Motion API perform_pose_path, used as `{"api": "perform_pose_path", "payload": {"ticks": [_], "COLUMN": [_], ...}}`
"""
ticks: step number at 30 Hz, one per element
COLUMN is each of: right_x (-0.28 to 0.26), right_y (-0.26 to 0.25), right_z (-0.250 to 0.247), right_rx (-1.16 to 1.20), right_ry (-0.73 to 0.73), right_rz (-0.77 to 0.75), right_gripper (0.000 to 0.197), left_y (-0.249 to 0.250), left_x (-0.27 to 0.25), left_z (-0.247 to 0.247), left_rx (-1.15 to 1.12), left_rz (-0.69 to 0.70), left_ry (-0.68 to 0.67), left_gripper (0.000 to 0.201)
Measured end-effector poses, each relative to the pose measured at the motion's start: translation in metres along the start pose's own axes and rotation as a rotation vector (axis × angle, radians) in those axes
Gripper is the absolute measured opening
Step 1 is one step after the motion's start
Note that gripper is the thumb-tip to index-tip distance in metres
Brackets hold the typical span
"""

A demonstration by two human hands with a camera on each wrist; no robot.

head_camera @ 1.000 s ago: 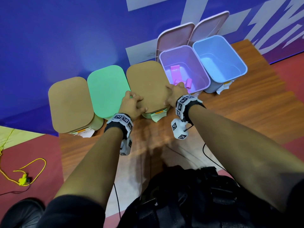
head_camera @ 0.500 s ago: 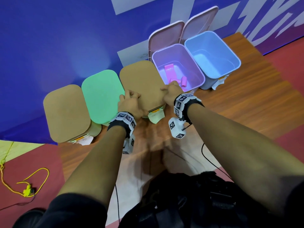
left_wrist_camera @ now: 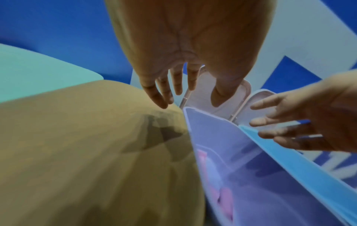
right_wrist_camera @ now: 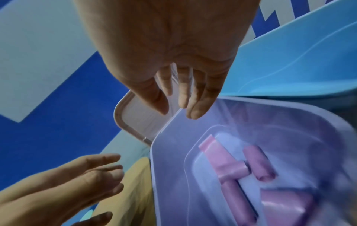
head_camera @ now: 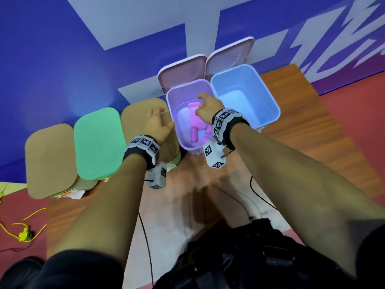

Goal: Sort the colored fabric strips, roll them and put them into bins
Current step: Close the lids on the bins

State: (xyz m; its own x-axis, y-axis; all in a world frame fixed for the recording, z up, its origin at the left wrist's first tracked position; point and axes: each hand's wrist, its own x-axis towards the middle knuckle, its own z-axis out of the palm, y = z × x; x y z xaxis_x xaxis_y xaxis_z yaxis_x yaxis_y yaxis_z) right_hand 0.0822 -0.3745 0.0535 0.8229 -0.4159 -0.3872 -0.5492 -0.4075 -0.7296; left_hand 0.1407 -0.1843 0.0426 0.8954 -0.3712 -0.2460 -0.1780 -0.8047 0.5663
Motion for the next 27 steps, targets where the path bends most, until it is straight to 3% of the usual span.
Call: {"api": "perform_pose_path", "payload": {"ticks": [2, 6, 8, 14, 21, 27], "right_x": [0.015, 0.039, 0.045, 0.062, 0.073, 0.091], "right_y": [-0.004, -0.016, -0.021, -0.023, -0.012, -0.008], "right_z": [-0.015, -0.025, -0.025, -0.029, -0.038, -0.050], "right_rx": [0.024, 0.113, 0.140, 0.180, 0.161, 0.089], "right_ry": [0.006, 0.082, 0.107, 0.078, 0.228, 0.148], "right_rz": [-0.020, -0.085, -0.092, -0.067, -0.065, -0.054], "right_gripper": [0.067, 0.087, 0.090, 0.090, 0.070, 0.076], "left_y": [0.009, 0.016, 0.018, 0.033, 0.042, 0.038], "left_x": [0.016, 0.050, 0.063, 0.082, 0.098, 0.099], "left_z": [-0.004, -0.007, -0.009, -0.014, -0.011, -0.009], "left_rx": [-0.045, -0.216, -0.257, -0.301, -0.350, -0.331], "left_rz": [-0.024, -0.082, -0.059, 0.113, 0.116, 0.117], "left_ry": [0.021, 0.011, 0.032, 0.098, 0.184, 0.229], "left_gripper": [0.062, 0.095, 0.101, 0.063, 0.014, 0.006]}}
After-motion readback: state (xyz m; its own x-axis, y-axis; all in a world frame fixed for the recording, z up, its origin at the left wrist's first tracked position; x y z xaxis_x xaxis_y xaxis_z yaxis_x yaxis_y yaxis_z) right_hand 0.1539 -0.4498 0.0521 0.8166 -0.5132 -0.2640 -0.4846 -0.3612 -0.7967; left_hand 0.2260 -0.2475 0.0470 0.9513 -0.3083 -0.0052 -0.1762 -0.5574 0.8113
